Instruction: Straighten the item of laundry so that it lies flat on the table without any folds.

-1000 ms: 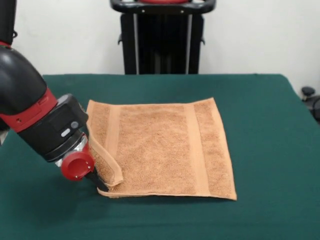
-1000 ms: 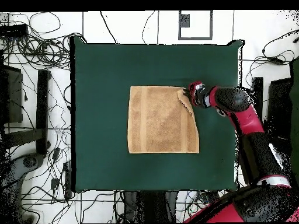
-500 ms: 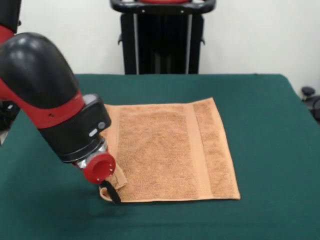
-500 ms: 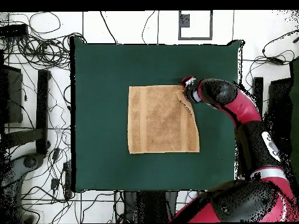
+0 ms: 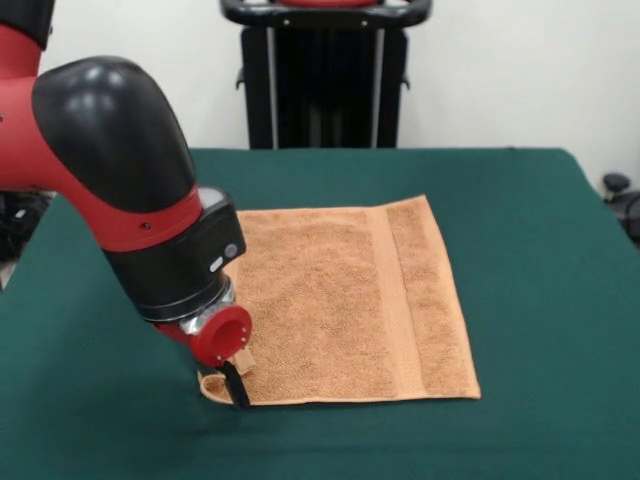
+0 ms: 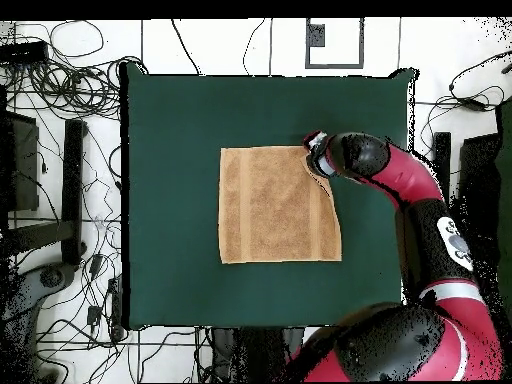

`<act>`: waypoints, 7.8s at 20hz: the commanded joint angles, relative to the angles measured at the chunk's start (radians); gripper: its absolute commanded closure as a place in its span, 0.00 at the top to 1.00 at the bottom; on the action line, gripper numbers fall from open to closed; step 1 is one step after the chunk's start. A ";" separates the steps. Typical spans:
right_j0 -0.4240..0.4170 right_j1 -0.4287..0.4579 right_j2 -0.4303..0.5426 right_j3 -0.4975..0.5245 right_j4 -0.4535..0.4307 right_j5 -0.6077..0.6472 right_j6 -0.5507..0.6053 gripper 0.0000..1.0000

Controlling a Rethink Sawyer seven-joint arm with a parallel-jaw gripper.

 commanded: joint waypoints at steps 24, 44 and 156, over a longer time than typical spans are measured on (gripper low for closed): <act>0.061 0.134 -0.083 0.055 -0.126 -0.102 -0.074 1.00; 0.055 0.122 -0.077 0.072 -0.100 -0.080 -0.070 0.00; 0.169 -0.209 -0.249 0.141 -0.118 0.167 -0.095 1.00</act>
